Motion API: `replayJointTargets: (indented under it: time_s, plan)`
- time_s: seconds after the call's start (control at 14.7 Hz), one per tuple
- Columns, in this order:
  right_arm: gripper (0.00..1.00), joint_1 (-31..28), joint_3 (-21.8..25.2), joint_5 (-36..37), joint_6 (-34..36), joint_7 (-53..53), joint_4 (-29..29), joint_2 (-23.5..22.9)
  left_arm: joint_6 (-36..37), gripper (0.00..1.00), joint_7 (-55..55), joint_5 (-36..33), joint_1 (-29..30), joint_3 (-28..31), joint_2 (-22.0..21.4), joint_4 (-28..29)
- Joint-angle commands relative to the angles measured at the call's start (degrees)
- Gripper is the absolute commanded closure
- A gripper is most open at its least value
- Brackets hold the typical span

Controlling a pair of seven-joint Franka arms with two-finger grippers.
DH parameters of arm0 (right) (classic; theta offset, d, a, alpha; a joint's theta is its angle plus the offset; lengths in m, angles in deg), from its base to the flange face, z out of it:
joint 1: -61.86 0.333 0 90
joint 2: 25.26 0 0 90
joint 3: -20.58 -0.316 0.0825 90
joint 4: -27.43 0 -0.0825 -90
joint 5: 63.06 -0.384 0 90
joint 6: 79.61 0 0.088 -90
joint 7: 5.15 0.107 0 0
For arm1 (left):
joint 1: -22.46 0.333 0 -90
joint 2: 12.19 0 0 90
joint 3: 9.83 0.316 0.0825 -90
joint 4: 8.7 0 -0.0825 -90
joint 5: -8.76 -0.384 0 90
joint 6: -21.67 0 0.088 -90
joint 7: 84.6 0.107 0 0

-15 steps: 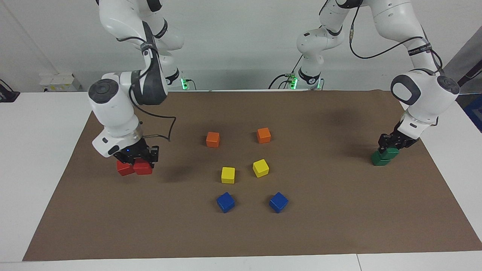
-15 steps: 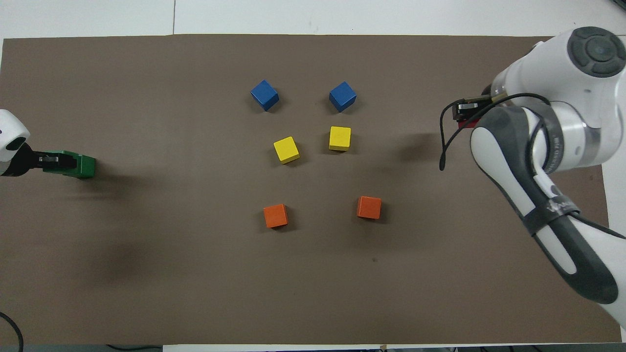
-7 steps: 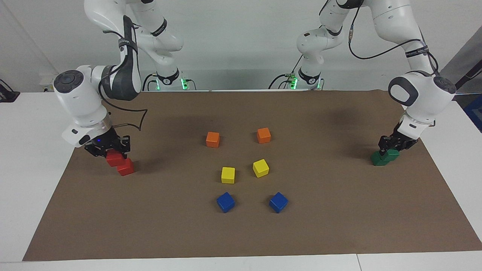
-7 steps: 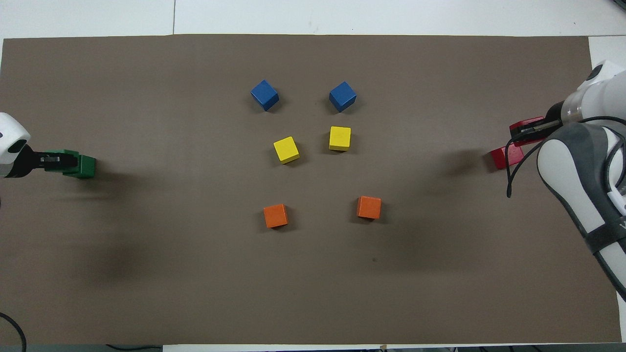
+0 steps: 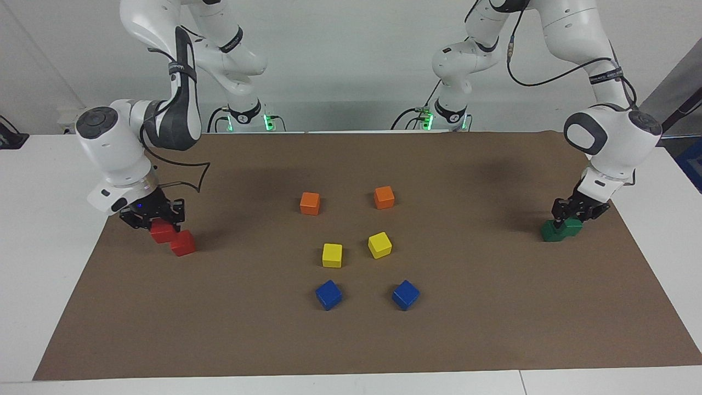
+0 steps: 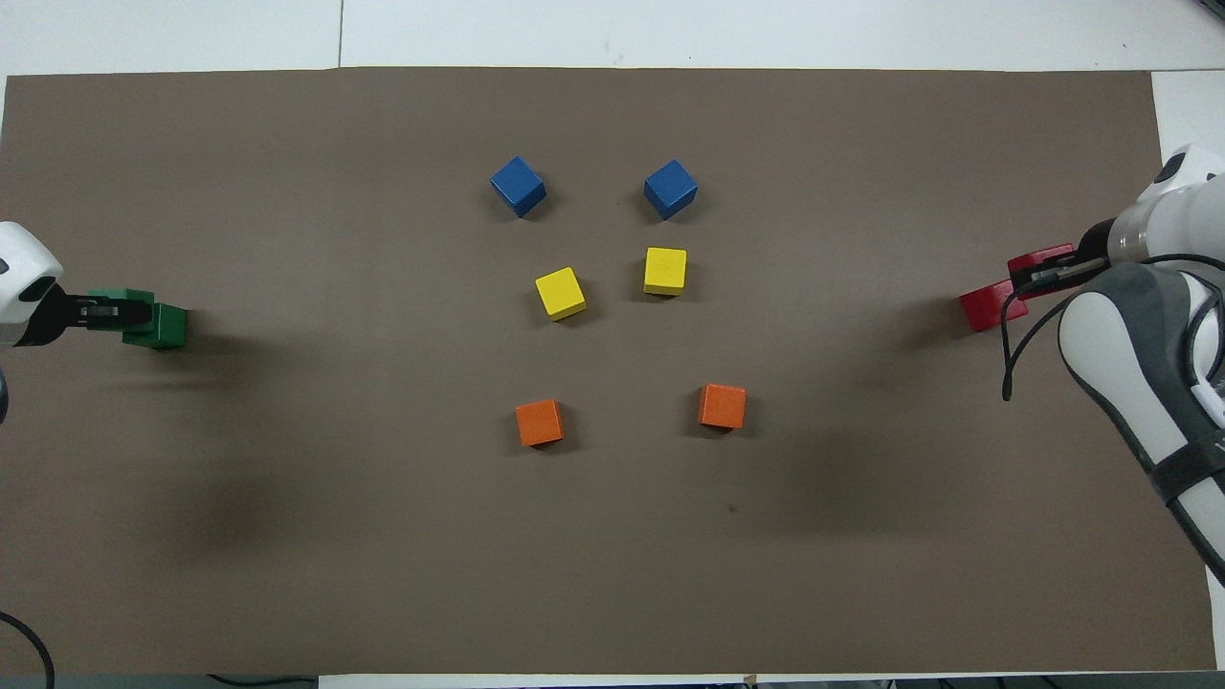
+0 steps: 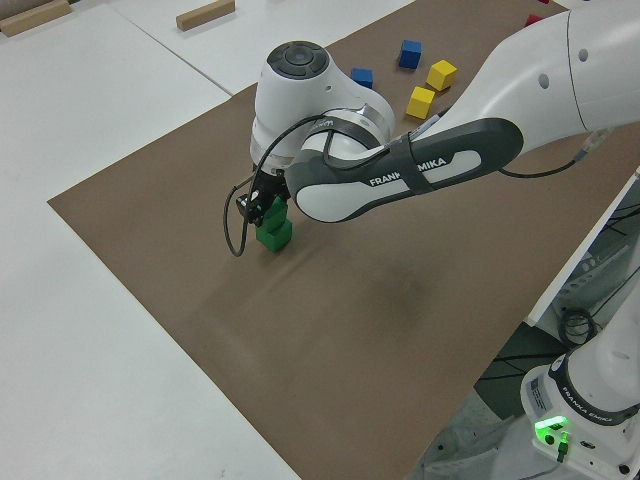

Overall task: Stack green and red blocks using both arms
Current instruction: 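Lower the red cube onto the first red cube with the right gripper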

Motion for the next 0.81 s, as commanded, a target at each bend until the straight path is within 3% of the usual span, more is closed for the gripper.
replayJointTargets:
  time_s: [0.0, 0.07, 0.14, 0.2, 0.75]
  plan:
    - [1.00, -1.1, -0.8, -0.3, -3.1, -3.8, 4.1, 2.2, -1.8, 1.00, 1.9, 1.4, -0.2, 0.1, -0.5, 2.5]
    - [1.00, -1.3, -0.8, -0.3, -3.6, -4.7, 4.5, 2.2, -1.8, 0.74, 1.9, 1.4, -0.2, 0.1, -0.4, 2.5]
    - [1.00, -1.6, -0.8, -0.3, -4.0, -5.9, 4.7, 2.1, -1.8, 0.24, 1.8, 1.4, -0.2, 0.1, -0.4, 2.5]
    - [1.00, -1.7, -0.8, -0.3, -4.8, -6.1, 5.2, 2.1, -1.9, 0.00, 1.8, 1.4, -0.2, 0.1, -0.4, 2.5]
    - [1.00, -1.7, -0.9, -5.5, -6.6, -6.2, 6.3, 2.2, -0.1, 0.00, 1.7, 1.4, -0.2, 0.1, -0.2, 1.1]
